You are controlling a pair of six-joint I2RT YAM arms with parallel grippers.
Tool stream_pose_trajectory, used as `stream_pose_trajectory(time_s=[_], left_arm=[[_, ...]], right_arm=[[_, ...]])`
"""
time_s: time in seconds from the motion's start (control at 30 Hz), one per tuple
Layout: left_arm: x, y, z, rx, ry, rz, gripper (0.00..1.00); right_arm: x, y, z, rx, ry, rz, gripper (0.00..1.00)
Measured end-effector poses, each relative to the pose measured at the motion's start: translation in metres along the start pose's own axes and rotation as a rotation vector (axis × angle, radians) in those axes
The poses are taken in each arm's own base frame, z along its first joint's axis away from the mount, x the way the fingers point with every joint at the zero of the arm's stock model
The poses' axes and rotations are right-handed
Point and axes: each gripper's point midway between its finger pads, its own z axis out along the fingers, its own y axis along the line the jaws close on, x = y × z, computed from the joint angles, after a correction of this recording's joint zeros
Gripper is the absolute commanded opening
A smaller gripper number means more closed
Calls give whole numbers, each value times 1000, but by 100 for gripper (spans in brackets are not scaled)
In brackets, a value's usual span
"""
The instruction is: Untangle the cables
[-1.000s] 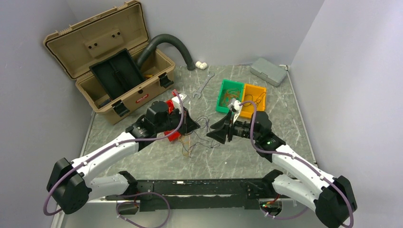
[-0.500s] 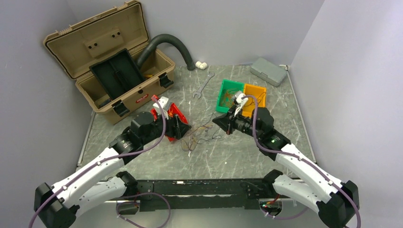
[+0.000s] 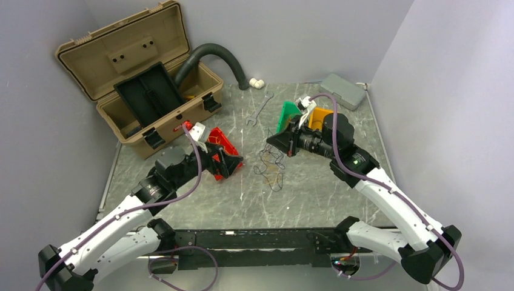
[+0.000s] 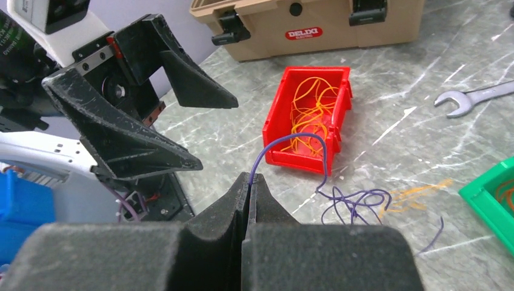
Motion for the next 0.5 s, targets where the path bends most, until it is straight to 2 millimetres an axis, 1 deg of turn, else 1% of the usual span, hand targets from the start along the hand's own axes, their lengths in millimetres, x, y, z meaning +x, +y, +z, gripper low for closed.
stream_pose_trajectory(time_s=[0.13,0.23,0.33,0.4,0.5], left_arm=[[-14,-12,2,62,-53,18,97],[-18,-22,11,116,-56,22,91],[-17,-30,28,163,-33,20,85],[-14,-32,42,178,-12,15,81],[-1,-30,62,189,21,3,78]], right_arm=[[-6,6,4,-20,36,19,0],[-9,10,5,-36,55,26,0],[-13,18,2,-66,62,29,0],[-17,24,1,-88,57,30,0],[-23,30,-1,-109,49,33,0]])
